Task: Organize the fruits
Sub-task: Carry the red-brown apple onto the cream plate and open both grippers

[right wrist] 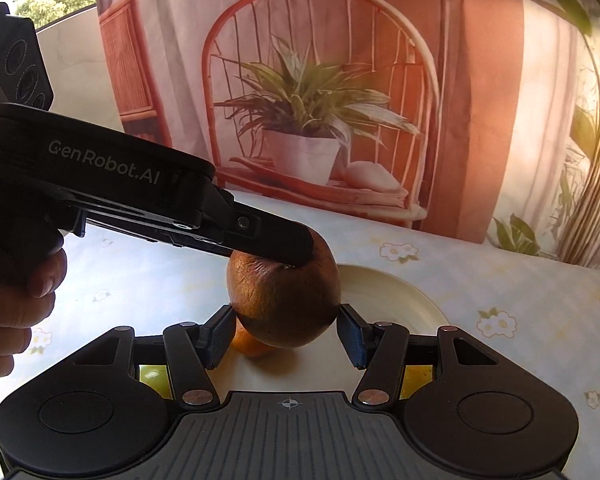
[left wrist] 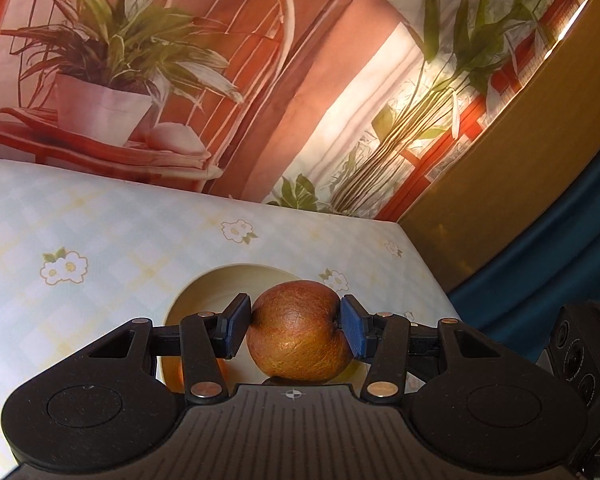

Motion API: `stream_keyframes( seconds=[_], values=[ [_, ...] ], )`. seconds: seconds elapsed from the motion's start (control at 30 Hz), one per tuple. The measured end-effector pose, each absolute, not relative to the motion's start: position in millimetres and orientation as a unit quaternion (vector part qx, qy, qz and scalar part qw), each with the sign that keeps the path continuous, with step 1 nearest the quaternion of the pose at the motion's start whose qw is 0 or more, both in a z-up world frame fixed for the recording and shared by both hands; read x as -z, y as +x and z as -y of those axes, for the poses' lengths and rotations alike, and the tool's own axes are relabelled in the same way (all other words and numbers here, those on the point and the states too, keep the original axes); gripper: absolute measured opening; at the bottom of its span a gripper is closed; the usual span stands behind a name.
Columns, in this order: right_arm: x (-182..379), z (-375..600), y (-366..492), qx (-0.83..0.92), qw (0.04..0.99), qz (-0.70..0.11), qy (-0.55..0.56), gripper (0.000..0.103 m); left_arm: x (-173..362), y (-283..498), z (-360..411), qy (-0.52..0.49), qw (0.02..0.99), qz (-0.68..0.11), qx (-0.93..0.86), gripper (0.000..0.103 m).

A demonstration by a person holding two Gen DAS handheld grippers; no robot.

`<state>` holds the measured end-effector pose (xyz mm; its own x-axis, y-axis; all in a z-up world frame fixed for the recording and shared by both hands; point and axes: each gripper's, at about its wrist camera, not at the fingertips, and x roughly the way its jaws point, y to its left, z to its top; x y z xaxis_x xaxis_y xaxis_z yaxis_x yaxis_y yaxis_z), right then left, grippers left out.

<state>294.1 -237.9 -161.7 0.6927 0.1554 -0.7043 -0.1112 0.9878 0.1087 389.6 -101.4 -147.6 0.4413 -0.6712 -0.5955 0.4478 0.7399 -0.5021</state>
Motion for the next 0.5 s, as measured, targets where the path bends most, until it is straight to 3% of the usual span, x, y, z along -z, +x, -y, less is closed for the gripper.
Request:
stream_keyframes(
  seconds=[0.5],
  values=[
    [213, 258, 345, -0.055, 0.898, -0.436, 0.012, 0.052, 194, 437, 115, -0.157, 0.823, -0.452, 0.307, 0.051]
  ],
)
